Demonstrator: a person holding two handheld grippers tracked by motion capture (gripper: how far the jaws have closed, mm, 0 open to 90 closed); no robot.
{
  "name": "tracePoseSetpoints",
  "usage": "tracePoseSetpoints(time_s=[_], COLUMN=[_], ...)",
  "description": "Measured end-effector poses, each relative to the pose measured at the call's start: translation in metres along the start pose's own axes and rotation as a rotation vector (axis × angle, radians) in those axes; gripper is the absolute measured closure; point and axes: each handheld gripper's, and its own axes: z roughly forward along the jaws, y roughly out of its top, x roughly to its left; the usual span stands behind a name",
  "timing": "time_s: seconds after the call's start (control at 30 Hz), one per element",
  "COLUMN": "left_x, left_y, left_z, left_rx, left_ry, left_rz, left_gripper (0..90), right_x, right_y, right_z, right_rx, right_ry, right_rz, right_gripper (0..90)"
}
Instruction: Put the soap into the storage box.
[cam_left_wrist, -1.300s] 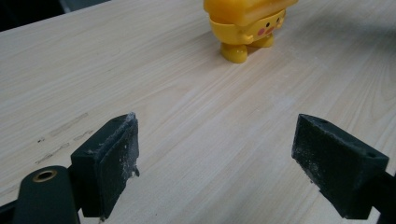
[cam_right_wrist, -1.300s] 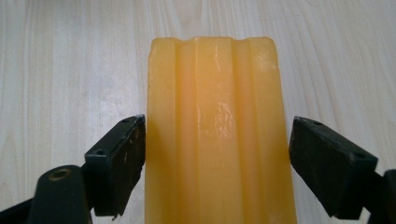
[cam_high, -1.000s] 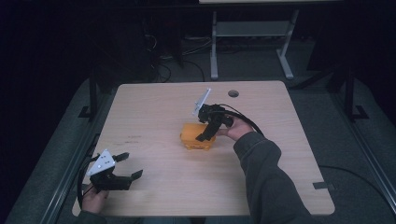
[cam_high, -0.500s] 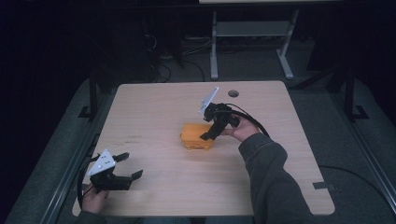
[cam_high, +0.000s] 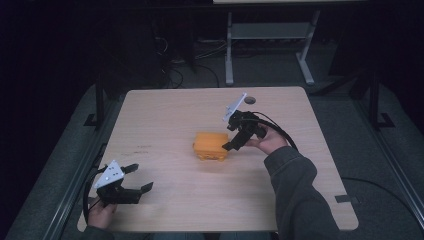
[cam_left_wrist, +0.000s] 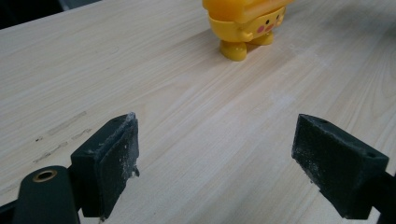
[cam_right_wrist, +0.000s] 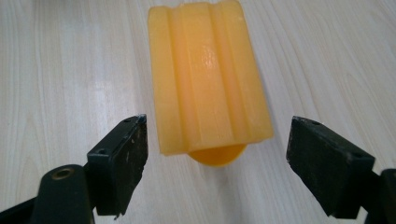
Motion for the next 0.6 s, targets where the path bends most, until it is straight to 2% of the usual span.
tracePoseSetpoints(time_s=[0.47, 0.6], left_x=[-0.001, -0.001], left_y=[0.0, 0.0], left_z=[0.001, 0.001], left_rx=[0.003, 0.005], left_ry=[0.0, 0.0], left_rz=[-0.002, -0.002], left_gripper=[14.3, 14.3], right_x=[0.003, 0.004], right_y=[-0.014, -0.02], right_z=[-0.007, -0.009], right_rx=[-0.007, 0.009], right_ry=[-0.021, -0.018], right_rz=[0.019, 0.041], right_gripper=[20.7, 20.6])
